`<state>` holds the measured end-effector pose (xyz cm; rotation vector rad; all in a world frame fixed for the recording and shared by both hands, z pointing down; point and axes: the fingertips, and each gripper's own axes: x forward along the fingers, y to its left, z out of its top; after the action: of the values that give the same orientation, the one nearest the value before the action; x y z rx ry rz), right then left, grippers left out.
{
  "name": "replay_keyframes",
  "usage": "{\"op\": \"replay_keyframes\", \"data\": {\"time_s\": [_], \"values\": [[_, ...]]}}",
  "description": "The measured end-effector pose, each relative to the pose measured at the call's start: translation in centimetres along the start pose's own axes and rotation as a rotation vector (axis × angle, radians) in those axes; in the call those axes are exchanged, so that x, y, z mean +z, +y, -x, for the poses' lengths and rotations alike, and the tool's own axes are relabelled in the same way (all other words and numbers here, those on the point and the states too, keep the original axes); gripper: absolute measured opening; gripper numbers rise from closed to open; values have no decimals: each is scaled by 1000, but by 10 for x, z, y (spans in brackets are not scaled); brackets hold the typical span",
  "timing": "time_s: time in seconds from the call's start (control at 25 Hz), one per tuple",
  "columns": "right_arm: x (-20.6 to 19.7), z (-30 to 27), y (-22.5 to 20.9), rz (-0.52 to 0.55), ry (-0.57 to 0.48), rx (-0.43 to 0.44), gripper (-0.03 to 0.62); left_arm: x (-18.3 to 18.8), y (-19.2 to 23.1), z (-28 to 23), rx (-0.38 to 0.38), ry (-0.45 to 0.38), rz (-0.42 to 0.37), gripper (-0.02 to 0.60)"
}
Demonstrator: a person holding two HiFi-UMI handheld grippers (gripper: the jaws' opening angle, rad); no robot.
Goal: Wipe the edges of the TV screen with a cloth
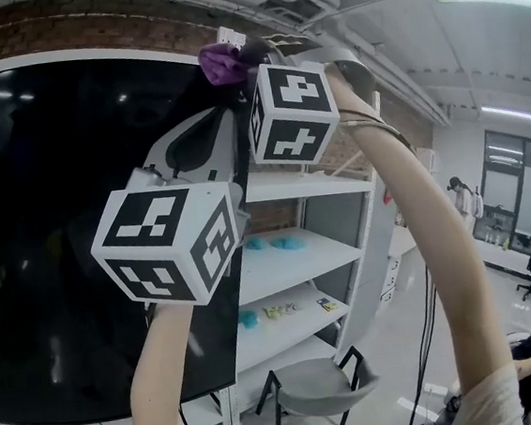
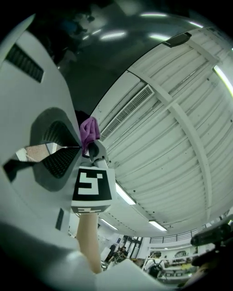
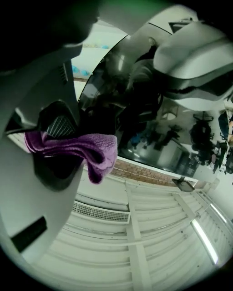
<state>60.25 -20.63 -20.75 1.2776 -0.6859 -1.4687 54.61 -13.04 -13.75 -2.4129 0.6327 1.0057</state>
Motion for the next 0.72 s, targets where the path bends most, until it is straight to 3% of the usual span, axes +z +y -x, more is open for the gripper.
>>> {"op": "replay_keyframes", "data": {"time_s": [0.16, 0.28, 0.56, 0.72], "values": [[-35, -1, 14, -134, -41, -24, 49, -23, -25, -27, -20, -10, 18, 21], [-49, 1, 29, -215, -114, -18, 49, -34, -46, -44, -10, -4, -16, 20], [-50, 10, 33, -367, -281, -62, 49, -37, -58, -49, 89, 14, -58, 20], [-45, 6, 38, -444, -357, -76, 49, -47, -51, -42, 166, 64, -126, 20]]}}
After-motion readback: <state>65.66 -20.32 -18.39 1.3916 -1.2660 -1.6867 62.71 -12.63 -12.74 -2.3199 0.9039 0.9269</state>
